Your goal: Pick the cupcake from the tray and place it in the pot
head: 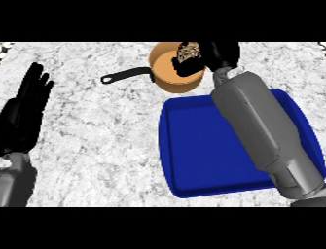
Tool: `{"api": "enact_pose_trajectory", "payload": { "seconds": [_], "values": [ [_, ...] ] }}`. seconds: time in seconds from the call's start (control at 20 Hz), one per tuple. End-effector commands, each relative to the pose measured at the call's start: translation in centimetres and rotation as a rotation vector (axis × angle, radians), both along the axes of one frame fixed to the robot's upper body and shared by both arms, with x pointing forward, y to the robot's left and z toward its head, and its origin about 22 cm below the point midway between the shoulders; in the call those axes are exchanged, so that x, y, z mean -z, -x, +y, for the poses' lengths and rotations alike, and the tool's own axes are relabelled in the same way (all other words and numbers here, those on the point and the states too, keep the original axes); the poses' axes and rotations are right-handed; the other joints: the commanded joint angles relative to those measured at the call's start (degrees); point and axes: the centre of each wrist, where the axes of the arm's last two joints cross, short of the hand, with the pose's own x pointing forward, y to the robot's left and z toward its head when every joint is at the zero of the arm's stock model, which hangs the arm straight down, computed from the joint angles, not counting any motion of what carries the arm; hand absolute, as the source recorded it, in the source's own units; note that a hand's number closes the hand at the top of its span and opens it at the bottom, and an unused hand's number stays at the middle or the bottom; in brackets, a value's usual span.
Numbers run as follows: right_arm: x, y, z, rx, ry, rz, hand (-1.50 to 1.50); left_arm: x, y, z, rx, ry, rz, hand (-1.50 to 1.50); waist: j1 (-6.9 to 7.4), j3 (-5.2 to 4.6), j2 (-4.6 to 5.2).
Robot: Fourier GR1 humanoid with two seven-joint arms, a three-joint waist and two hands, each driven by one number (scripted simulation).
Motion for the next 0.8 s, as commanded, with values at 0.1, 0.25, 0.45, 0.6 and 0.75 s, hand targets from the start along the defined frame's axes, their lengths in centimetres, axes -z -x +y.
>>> {"api": "enact_pose_trajectory", "payload": {
  "seconds": [0.1,0.25,0.45,0.6,0.75],
  "values": [
    [3.3,-2.2,0.4,-0.003,-0.072,0.145,1.50,0.3,0.2,-0.1,0.029,0.005,-0.011,0.00,0.78,0.01,0.25],
    [4.3,-3.4,-2.9,0.045,-0.122,0.259,-1.50,-0.9,-0.3,-0.9,0.011,0.008,-0.002,0.00,1.05,0.06,0.44],
    [6.9,-3.1,-2.7,-0.102,-0.219,0.326,-1.50,-0.2,-0.7,0.2,0.029,0.001,0.004,0.00,1.45,0.06,0.87],
    [6.8,-2.9,-0.3,-0.190,-0.341,0.340,-1.50,-0.6,-0.6,-1.4,0.042,0.008,-0.015,0.00,1.78,0.10,0.83],
    [4.0,-4.0,-1.6,-0.219,-0.542,0.253,-1.50,-0.9,-1.2,-1.5,0.036,0.005,0.008,0.00,1.64,0.15,0.95]
  ]
}}
